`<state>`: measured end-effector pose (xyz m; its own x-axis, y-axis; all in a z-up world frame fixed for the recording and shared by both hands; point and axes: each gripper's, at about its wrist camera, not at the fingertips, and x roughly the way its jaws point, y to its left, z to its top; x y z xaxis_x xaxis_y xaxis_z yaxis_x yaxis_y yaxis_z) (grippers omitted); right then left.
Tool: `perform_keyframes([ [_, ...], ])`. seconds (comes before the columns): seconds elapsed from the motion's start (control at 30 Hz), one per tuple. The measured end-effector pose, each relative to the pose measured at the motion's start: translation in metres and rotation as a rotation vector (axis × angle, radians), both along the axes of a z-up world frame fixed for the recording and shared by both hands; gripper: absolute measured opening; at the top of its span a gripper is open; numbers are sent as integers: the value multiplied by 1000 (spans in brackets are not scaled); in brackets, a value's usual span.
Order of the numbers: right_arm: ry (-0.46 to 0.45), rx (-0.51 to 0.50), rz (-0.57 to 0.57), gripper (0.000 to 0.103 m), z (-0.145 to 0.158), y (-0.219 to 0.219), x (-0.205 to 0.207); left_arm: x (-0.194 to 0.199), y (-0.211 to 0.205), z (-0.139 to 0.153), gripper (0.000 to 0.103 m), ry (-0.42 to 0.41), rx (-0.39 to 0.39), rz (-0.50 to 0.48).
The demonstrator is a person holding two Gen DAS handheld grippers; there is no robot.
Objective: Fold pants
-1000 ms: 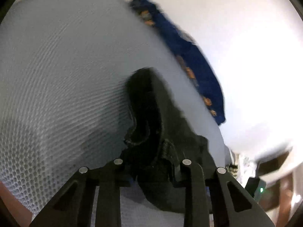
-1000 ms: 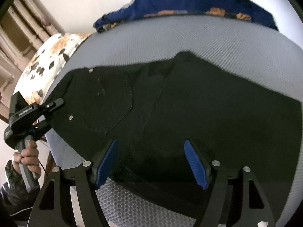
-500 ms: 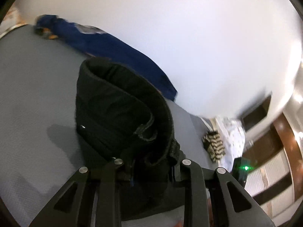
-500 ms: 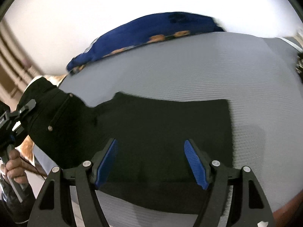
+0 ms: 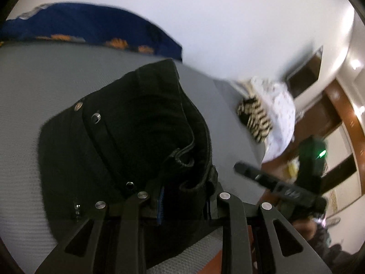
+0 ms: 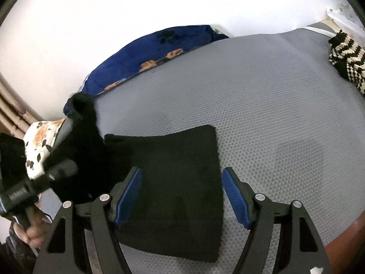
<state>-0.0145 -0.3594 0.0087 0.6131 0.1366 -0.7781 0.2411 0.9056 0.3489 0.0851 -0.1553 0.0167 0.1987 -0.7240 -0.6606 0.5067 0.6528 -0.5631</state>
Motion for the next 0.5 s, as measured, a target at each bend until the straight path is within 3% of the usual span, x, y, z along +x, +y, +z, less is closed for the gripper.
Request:
perform_keyframes([
  [0.17,8,15,-7,71,-8,-11,-1,-6,-37,-31,27,7,143,-42],
  [0.33,27,48,11,71,-21,-15,3,-14,-35,-39,32,-17,188,-49],
  [0.5,33,100,42,71,-30,-16,12,-27,-42,-38,51,-43,223,-94],
])
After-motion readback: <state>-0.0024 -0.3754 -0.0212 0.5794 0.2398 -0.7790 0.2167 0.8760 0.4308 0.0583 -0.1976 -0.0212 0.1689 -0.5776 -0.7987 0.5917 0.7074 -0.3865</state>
